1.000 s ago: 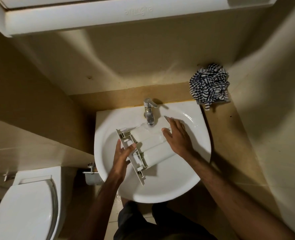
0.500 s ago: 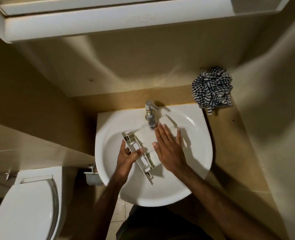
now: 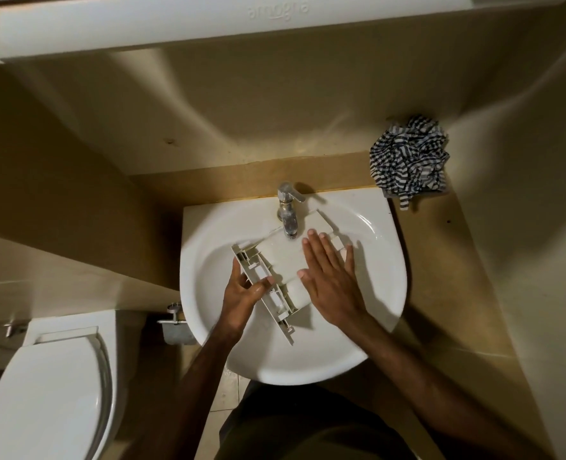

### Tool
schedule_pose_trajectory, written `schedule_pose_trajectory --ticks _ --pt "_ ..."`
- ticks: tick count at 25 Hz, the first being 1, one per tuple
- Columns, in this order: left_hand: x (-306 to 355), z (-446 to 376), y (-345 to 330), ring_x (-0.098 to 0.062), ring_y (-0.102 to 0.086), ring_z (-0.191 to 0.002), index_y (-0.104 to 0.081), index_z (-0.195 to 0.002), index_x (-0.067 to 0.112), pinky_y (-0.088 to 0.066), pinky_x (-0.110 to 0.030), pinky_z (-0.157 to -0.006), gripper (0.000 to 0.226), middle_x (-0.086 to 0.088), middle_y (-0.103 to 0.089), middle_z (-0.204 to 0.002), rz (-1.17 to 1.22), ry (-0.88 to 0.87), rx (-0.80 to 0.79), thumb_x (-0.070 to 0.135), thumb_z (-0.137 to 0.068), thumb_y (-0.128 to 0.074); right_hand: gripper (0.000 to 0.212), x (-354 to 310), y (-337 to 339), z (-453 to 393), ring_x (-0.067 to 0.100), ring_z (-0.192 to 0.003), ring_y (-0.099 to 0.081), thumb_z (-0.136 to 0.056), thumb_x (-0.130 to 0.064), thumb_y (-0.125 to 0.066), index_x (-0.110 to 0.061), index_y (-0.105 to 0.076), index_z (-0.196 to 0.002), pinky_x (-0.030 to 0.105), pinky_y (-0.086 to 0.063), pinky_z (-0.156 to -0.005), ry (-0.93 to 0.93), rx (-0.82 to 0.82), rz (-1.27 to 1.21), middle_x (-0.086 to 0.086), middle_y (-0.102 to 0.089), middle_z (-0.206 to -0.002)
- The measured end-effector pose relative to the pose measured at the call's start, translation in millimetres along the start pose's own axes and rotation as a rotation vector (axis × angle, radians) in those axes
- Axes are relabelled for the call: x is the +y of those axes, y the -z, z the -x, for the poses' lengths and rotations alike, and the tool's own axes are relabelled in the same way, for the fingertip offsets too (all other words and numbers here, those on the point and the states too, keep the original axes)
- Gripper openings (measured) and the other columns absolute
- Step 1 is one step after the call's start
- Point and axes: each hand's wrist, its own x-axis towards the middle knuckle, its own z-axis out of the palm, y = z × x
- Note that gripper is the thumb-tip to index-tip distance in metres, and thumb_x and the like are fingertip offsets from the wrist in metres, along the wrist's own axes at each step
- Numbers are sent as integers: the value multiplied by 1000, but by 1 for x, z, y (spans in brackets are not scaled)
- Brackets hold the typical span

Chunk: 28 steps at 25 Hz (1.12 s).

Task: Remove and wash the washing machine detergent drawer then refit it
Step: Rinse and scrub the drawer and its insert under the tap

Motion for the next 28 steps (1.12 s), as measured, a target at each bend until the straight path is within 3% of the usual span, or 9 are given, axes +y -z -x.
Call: schedule_pose_trajectory --ticks 2,5,8,13,15,17,21,25,28 --pt "0 0 1 -19 -73 -116 -49 -147 33 -62 -27 -88 85 2 -74 -128 -10 2 3 52 -74 -88 61 13 7 -16 18 -161 -12 -112 -45 -28 -17 -23 -166 68 -16 -123 33 -10 3 0 -15 -175" --pt "3 1 0 -15 -74 -112 -50 -146 33 -60 -21 -83 81 6 -76 -125 -11 -6 11 47 -74 -85 64 17 13 -49 22 -162 -8 -111 -45 -33 -16 -20 -166 70 -7 -124 -164 -74 -12 0 -14 -174" --pt "6 2 -3 -17 -73 -114 -51 -146 31 -60 -22 -87 76 3 -76 -125 33 -14 11 39 -77 -84 65 -13 4 -37 23 -162 -2 -111 -44 -32 -14 -16 -167 69 -1 -124 -264 -15 -13 4 -8 -175" --pt "6 2 -2 -23 -72 -117 -47 -148 27 -60 -34 -96 79 -2 -74 -129 63 -39 -7 35 -79 -84 58 -45 -3 21 21 -161 -13 -110 -28 -42 -11 -29 -164 66 -19 -123 43 65 -9 7 -15 -175" --pt "6 2 0 -22 -71 -119 -48 -147 27 -59 -39 -100 78 -1 -73 -129 44 -41 -27 35 -78 -83 57 -43 9 5 20 -159 -22 -103 -15 -47 -11 -40 -159 59 -23 -125 178 25 -56 5 -25 -172" --pt "8 1 1 -23 -69 -121 -49 -146 29 -57 -43 -101 76 0 -73 -129 22 -44 -33 35 -78 -83 60 -47 22 -22 19 -159 -22 -100 -16 -37 -12 -40 -159 55 -20 -127 258 -74 -74 3 -26 -171" --pt "10 0 1 -18 -70 -120 -50 -146 32 -60 -27 -92 74 4 -72 -130 1 -66 -17 32 -80 -82 67 -66 26 -50 16 -162 -9 -101 -31 -46 -18 -28 -164 56 -13 -126 207 -201 -23 -3 -13 -175" --pt "7 1 3 -23 -72 -117 -52 -142 35 -60 -25 -88 68 -3 -75 -126 85 -63 -19 26 -82 -84 59 -43 16 -11 18 -162 -9 -106 -23 -30 -18 -27 -165 52 -10 -130 262 -87 25 0 -10 -175" --pt "8 0 1 -26 -75 -111 -55 -133 39 -61 -26 -85 65 -6 -78 -119 118 -48 -26 32 -78 -88 64 -11 11 3 24 -161 -17 -110 -42 -38 -13 -24 -165 55 -8 -129 155 -38 137 4 -13 -175"
